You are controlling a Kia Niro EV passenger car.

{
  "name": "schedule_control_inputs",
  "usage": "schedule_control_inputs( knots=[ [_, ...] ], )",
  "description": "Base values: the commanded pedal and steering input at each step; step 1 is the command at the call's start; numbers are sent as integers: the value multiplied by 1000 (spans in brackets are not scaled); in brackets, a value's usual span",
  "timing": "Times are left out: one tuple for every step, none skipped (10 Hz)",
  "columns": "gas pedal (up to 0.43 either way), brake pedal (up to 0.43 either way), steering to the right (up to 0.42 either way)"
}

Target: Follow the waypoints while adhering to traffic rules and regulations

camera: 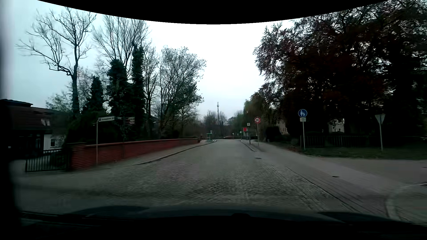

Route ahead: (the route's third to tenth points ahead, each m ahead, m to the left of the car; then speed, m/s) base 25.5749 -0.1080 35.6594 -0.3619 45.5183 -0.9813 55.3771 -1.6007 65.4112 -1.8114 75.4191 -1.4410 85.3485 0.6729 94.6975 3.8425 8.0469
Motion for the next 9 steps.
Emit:
schedule_control_inputs(
  knots=[
    [138,0,18],
    [138,0,18],
    [138,0,21],
    [150,0,21],
    [150,0,21],
    [150,0,20],
    [150,0,19],
    [150,0,19],
    [150,0,18]
  ],
)
